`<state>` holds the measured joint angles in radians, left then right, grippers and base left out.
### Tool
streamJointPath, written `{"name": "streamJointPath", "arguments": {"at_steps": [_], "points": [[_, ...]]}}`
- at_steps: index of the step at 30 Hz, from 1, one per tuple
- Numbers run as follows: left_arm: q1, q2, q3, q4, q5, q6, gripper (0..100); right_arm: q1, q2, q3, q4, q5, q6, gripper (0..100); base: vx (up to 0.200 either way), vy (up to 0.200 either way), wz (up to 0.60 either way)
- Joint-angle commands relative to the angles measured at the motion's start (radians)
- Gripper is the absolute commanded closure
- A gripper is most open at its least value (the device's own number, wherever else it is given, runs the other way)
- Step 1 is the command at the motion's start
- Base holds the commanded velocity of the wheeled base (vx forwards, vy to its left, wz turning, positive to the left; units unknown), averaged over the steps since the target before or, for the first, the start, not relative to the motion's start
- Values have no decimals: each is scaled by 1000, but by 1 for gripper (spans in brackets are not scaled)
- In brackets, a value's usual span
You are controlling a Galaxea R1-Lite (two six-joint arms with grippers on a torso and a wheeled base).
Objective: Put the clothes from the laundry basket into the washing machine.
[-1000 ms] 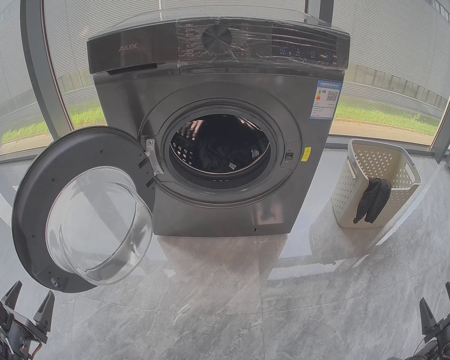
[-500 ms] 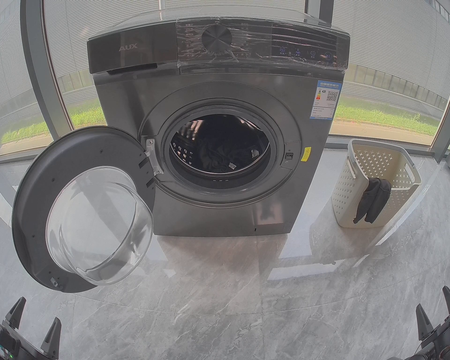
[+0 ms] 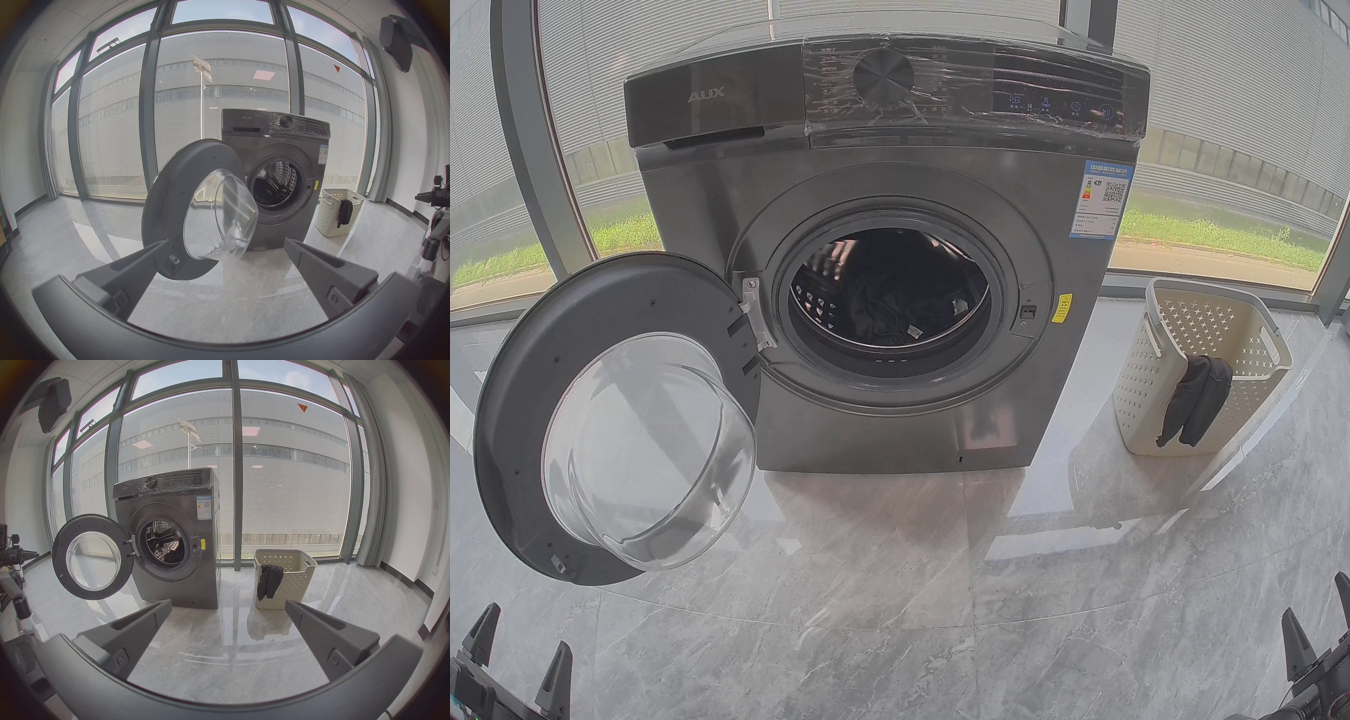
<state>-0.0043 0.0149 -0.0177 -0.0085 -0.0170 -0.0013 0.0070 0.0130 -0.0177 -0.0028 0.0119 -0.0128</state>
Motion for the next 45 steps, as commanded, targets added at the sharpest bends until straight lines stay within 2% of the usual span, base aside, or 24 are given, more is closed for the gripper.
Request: {"name": "streamJointPath", "arguments": {"at_steps": [1,13,26,30,36,45], "points": [[1,-13,16,5,11,-13,0,1,-13,18,0,0,-1,0,0,-200,0],[1,-13,16,5,12,-14,0,1,-13,18,0,0,-1,0,0,-200,0],[3,-13,16,5,12,6,0,1,-13,18,0,0,0,0,0,-200,0],[1,-13,16,5,11,-2,0,1,-13,18,0,0,-1,0,0,-200,0],[1,-13,16,5,14,-9,0,1,-13,18,0,0,0,0,0,0,0],[1,-13,16,5,15,-13,0,1,-13,18,0,0,0,0,200,0,0]]}}
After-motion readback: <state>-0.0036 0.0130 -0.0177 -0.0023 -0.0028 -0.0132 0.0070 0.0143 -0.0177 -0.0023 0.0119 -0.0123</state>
